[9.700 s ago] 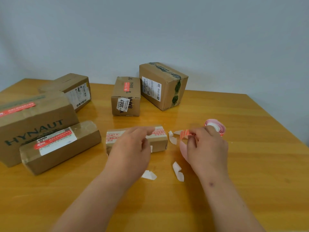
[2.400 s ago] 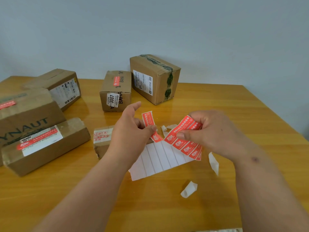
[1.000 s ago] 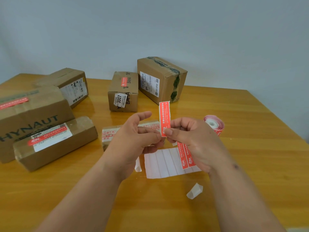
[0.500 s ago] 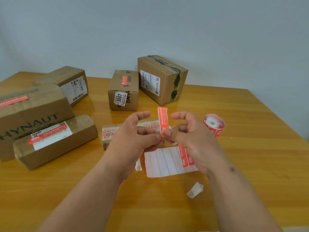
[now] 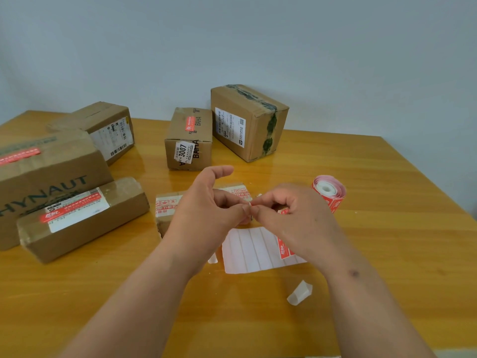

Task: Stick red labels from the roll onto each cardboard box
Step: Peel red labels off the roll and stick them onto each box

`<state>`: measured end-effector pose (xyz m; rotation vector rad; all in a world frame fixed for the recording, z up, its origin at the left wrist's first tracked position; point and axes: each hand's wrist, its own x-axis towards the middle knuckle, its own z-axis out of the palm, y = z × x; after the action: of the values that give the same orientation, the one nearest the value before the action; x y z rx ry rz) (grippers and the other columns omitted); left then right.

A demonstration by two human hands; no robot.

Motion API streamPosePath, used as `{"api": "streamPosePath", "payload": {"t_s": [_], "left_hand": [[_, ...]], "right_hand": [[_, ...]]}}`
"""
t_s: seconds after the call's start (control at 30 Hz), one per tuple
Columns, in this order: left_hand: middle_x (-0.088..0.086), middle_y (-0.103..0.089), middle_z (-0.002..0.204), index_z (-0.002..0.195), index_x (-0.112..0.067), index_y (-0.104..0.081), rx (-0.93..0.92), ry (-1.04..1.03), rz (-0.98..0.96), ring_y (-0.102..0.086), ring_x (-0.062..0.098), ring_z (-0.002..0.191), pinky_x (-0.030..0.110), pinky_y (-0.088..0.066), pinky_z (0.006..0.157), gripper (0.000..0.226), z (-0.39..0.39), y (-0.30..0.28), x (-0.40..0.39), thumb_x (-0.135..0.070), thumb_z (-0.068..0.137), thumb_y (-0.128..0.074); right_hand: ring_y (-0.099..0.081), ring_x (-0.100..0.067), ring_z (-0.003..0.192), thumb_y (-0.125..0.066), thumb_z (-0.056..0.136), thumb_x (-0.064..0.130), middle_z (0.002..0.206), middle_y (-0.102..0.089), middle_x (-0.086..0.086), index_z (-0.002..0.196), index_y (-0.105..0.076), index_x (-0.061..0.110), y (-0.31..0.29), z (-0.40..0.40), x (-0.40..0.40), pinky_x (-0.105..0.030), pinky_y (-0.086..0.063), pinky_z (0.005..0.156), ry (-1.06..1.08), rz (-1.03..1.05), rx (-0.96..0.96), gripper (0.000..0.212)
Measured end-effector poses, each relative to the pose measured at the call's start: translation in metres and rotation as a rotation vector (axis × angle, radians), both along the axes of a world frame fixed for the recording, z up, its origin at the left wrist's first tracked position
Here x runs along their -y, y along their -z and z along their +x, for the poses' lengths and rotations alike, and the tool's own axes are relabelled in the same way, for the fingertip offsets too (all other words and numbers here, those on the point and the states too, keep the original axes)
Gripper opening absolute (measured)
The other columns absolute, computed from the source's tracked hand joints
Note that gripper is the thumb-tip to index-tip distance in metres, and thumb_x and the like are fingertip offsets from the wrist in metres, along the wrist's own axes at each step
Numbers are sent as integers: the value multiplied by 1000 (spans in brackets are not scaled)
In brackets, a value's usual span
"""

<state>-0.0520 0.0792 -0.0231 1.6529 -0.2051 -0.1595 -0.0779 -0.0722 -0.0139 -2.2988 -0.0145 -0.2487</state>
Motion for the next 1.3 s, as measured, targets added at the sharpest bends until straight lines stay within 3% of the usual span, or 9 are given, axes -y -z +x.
{"api": "streamPosePath", "payload": {"t_s": [0.23,0.37,0.43,0.63,0.8,1.0,1.13,1.23,1.3], "left_hand": [[-6,-75,79,135,-29,-40,67,-8,105,-71,7,77,29,-56,81,68,-3,-4,2,-9,80,-75],[-6,-74,80,134,-32,-41,67,-2,186,-70,9,79,34,-57,82,66,-1,0,1,-8,81,-74],[-7,-74,79,125,-33,-46,45,16,243,-70,11,78,36,-59,80,56,-1,0,1,-7,82,-71],[-2,-64,71,85,-26,-59,22,14,443,-59,13,65,26,-54,59,24,2,8,4,-4,80,-63],[-6,-52,61,73,-18,-59,18,35,562,-47,12,57,25,-44,52,16,3,15,7,-6,81,-54],[-6,-65,76,80,-26,-66,65,133,736,-59,8,70,22,-50,58,12,0,6,22,-32,91,-64],[-3,-63,72,78,-23,-62,78,52,562,-58,11,66,24,-50,58,12,0,5,23,-27,88,-68],[1,-72,79,89,-18,-68,-76,35,160,-67,15,75,33,-59,74,11,0,3,19,-26,93,-62],[2,-74,87,98,-16,-69,-170,49,-33,-70,18,83,35,-58,78,21,1,2,16,-34,92,-60]], "right_hand": [[-56,-4,72,-64,85,28,78,-61,12,74,-71,23,-1,0,-2,-20,-46,59,33,-108,49,15],[-49,0,54,-60,86,24,65,-58,12,69,-65,23,-2,2,2,-16,-36,49,78,-23,-9,18],[-50,1,50,-57,88,20,59,-56,11,68,-63,23,-5,2,8,-13,-37,44,166,60,-33,21],[-45,-19,59,-49,86,22,63,-48,-3,63,-47,15,-9,6,36,-33,-35,56,510,294,1,25],[-37,-17,52,-50,80,15,55,-46,0,58,-47,13,-17,2,49,-30,-27,50,698,425,182,22],[-53,-16,63,-53,88,22,67,-57,1,67,-57,17,-12,1,36,-29,-37,57,500,264,25,22],[-58,-17,86,-56,88,22,84,-63,0,68,-62,23,-4,3,26,-24,-37,60,424,191,34,20],[-57,3,75,-57,89,17,81,-63,7,70,-62,23,-4,0,17,-9,-36,52,346,128,105,21],[-53,10,74,-58,89,18,79,-61,10,72,-63,22,-2,-1,9,-8,-37,57,257,24,177,19]]}}
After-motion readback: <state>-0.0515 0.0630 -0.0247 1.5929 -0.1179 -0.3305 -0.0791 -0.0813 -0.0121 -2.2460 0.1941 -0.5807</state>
